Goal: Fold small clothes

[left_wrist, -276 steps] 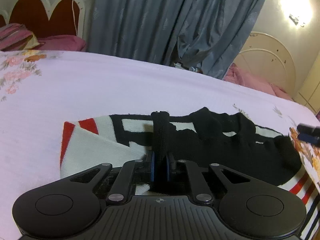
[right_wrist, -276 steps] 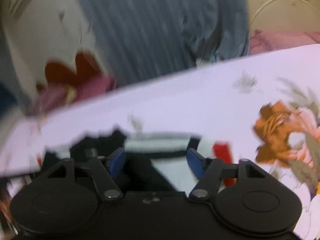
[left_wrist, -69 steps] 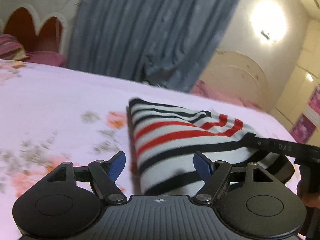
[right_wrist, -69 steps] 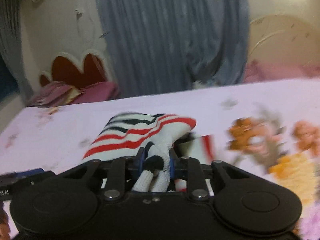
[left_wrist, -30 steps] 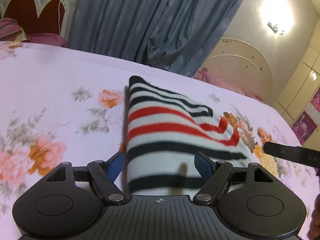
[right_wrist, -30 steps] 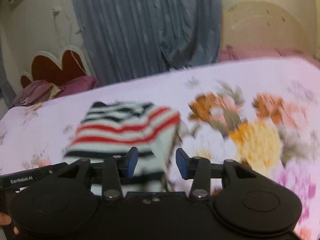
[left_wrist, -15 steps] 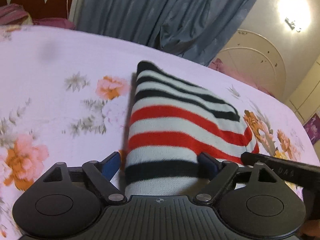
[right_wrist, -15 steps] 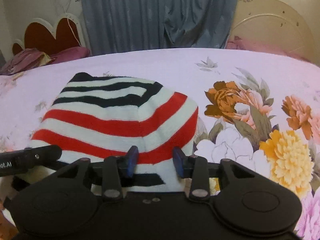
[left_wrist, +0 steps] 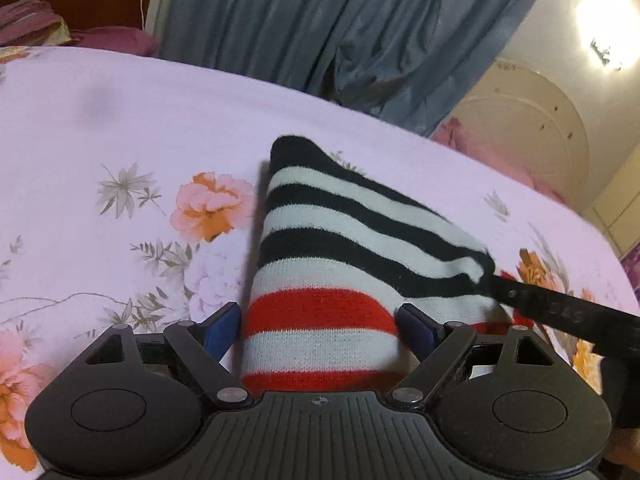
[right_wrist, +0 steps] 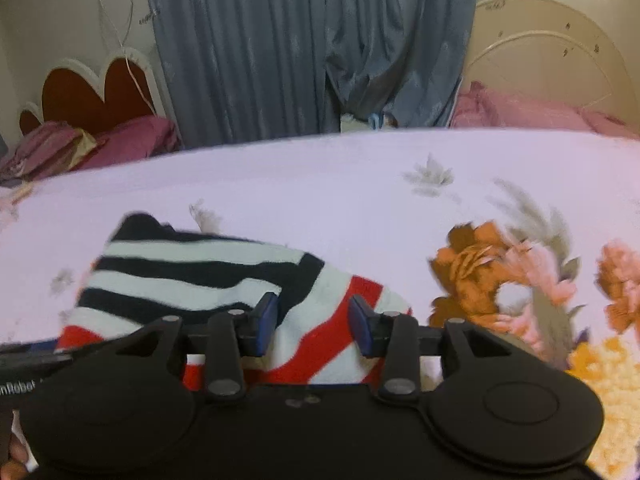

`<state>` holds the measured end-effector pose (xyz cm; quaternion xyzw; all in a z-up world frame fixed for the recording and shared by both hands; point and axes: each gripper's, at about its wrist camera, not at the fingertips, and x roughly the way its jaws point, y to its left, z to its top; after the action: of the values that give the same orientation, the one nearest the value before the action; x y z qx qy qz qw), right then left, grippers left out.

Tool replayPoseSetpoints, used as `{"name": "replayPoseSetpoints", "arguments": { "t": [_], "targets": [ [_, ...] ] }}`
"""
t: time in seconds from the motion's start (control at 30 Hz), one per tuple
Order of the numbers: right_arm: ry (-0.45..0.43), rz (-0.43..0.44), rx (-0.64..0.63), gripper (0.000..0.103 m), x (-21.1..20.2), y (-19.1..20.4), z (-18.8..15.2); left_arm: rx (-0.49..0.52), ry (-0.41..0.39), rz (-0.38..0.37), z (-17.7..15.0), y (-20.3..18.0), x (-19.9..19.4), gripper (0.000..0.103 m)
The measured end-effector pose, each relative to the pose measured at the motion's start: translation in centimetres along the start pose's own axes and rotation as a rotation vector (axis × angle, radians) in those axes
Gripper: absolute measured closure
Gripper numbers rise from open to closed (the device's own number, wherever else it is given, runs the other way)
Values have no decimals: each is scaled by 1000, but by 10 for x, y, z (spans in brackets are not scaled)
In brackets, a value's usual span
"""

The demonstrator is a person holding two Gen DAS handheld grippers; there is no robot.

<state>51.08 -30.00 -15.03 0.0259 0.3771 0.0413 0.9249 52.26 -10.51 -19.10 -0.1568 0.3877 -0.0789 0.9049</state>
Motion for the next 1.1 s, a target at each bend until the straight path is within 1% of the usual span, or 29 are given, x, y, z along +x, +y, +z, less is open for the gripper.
{"name": "replayPoseSetpoints", "arguments": {
  "t": [0.13, 0.23, 0.33, 0.43, 0.53, 0.6, 0.67, 0.73, 0.77, 0.8, 0.9, 1.1],
  "targets": [
    [-3, -1, -69, 65, 6, 4, 3, 5, -3, 10, 2, -6, 1, 18],
    [-9, 10, -36, 65, 13, -5, 0, -8, -1, 13, 2, -7, 4, 18],
    [10, 15, -38, 65, 11, -7, 4, 12, 6, 26, 3, -10, 0, 18],
    [14, 18, -8, 62, 2, -9, 5, 21, 4, 34, 3, -10, -8, 18],
    [-11, 32, 23, 58, -18, -9, 5, 47, -4, 41, -1, -12, -19, 18],
    [-40, 50, 19, 49, -34, -7, 1, 59, -7, 38, -3, -14, -27, 18],
    [-62, 50, -3, 49, -46, -2, -3, 78, -15, 37, -6, -16, -34, 18],
    [-83, 55, -13, 51, -58, 1, -8, 102, -17, 30, -10, -19, -40, 18],
    [-87, 59, -12, 55, -63, 1, -11, 112, -17, 29, -12, -20, -43, 18],
    [-89, 65, -9, 62, -67, 1, -14, 119, -15, 31, -14, -21, -46, 18],
    [-82, 71, -8, 75, -77, 2, -25, 122, -14, 26, -20, -20, -55, 18],
    [-87, 77, -37, 78, -99, 6, -46, 139, -26, 19, -33, -20, -71, 18]
  ]
}}
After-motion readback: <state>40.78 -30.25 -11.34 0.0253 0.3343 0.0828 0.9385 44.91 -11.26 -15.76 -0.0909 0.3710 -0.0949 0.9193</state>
